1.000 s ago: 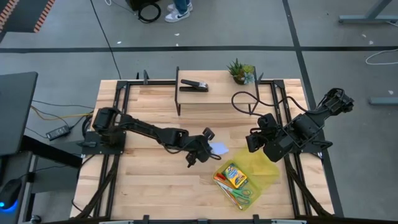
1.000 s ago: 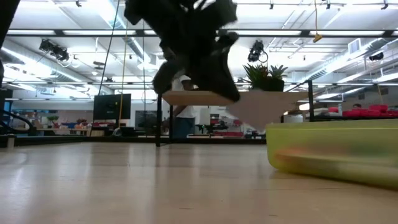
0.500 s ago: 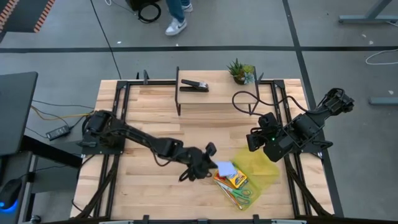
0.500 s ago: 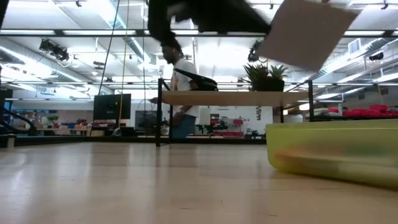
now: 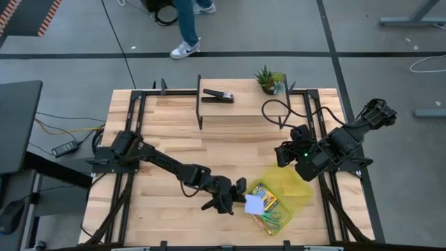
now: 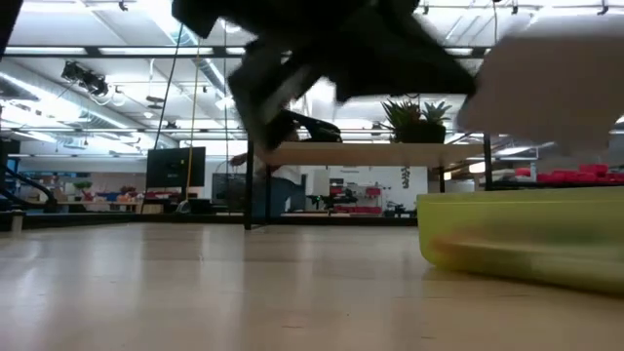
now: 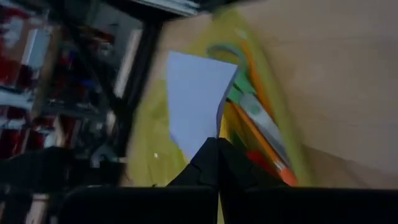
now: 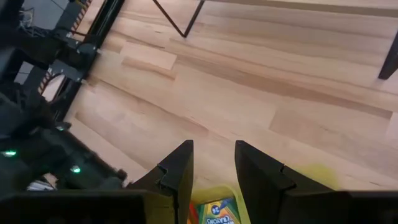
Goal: Pack school essentials
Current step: Put the violet sticky note into the yellow supply box
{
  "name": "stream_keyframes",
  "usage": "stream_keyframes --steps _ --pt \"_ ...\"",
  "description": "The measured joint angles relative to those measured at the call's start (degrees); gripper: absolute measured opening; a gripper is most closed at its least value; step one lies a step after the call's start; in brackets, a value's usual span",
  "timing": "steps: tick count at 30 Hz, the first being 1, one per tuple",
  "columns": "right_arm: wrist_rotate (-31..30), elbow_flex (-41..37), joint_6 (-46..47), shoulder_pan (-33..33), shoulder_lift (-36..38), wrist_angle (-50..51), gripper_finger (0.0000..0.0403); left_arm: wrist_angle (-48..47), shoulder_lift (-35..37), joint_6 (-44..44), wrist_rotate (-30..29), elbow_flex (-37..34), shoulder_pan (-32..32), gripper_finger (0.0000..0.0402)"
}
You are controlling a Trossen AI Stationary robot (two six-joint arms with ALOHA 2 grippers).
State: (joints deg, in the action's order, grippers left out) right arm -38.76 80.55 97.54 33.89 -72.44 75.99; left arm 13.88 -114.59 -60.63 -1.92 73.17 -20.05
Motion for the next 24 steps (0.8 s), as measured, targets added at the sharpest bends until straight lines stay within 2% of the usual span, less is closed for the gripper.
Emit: stream_keyframes --steps 3,11,24 --pt "-0.2 0.0 0.4 0.0 0.0 -0.1 0.0124 3.3 -2.2 -4.9 2.7 0.1 0.5 0.0000" --pt "-0.7 0.0 2.0 0.0 0.0 -1.0 0.0124 10.4 -7.1 -10.6 4.2 0.7 1.9 0.0000" --pt "-0.7 0.0 3.0 0.0 0.0 -2.6 0.0124 8.2 -12.8 -11.0 4.9 9.4 4.2 0.0000"
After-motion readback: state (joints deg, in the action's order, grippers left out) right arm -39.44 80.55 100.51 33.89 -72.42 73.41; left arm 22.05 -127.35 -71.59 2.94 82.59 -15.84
